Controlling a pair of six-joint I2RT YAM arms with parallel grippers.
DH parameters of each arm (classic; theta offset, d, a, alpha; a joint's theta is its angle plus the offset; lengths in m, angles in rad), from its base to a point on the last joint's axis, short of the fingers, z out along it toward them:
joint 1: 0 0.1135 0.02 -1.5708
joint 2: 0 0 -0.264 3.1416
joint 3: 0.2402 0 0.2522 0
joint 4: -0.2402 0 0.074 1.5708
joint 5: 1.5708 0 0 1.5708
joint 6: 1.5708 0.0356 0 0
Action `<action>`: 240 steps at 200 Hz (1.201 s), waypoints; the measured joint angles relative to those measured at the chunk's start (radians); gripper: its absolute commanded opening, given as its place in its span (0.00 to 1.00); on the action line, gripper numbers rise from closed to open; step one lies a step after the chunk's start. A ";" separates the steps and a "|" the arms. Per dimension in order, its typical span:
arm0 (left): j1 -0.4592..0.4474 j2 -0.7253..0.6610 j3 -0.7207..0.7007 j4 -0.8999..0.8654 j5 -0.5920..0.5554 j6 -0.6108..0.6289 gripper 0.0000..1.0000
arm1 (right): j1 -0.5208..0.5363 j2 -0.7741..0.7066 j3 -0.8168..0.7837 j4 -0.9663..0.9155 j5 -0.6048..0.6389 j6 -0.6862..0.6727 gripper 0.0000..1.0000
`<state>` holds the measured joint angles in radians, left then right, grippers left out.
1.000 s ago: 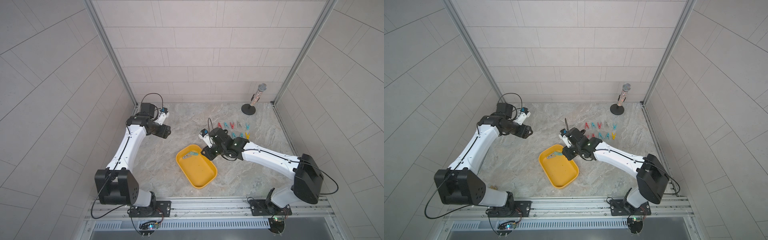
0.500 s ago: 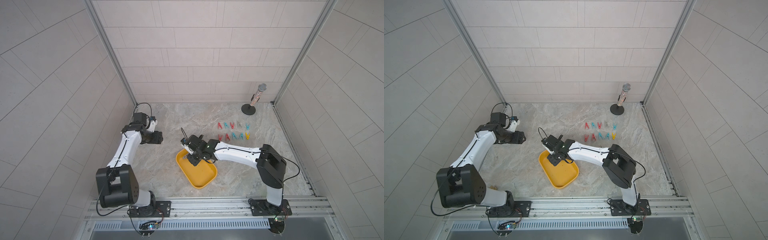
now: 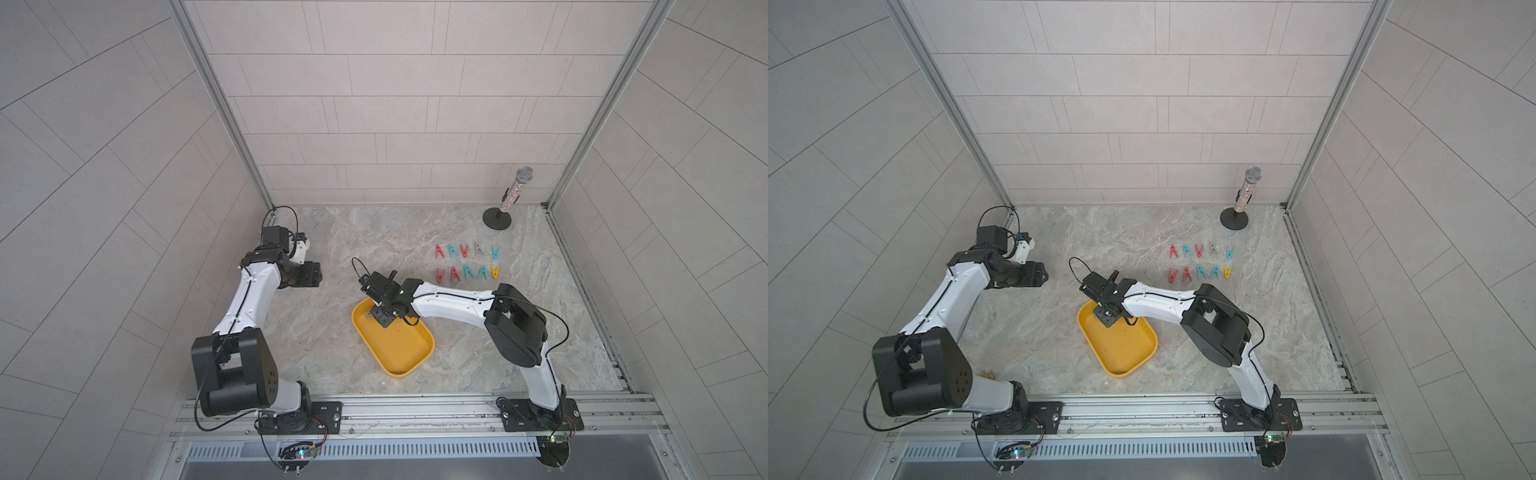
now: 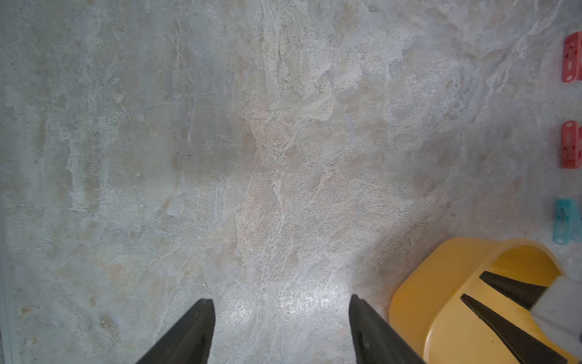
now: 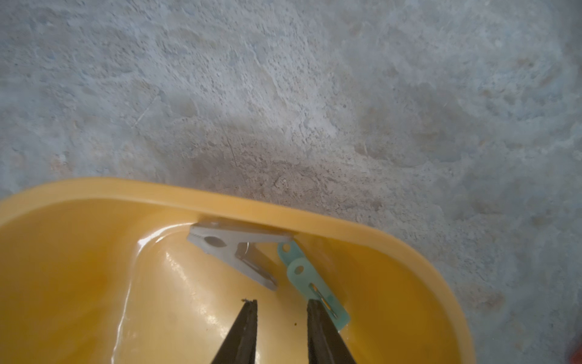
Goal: Take the clothespins out of the storage box
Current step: Pick up the clothespin from the storage box.
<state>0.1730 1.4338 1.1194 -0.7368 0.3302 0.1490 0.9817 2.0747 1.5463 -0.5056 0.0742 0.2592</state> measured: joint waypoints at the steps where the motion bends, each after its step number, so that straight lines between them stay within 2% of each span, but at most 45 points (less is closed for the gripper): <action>1: 0.000 0.000 0.000 0.000 0.000 0.000 0.75 | 0.000 0.000 0.000 0.000 0.001 0.000 0.30; 137: 0.004 0.000 -0.001 0.000 0.016 0.000 0.75 | 0.000 0.058 0.030 0.016 0.089 0.000 0.25; 204: 0.004 0.000 -0.002 0.000 0.024 0.000 0.75 | 0.000 0.058 0.030 0.024 0.103 0.002 0.11; 240: 0.004 0.000 -0.002 0.001 0.027 0.000 0.75 | 0.000 0.055 0.023 0.031 0.106 0.003 0.09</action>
<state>0.1768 1.4342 1.1175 -0.7361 0.3573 0.1490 0.9817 2.1292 1.5692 -0.4744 0.1802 0.2626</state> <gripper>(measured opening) 0.751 0.106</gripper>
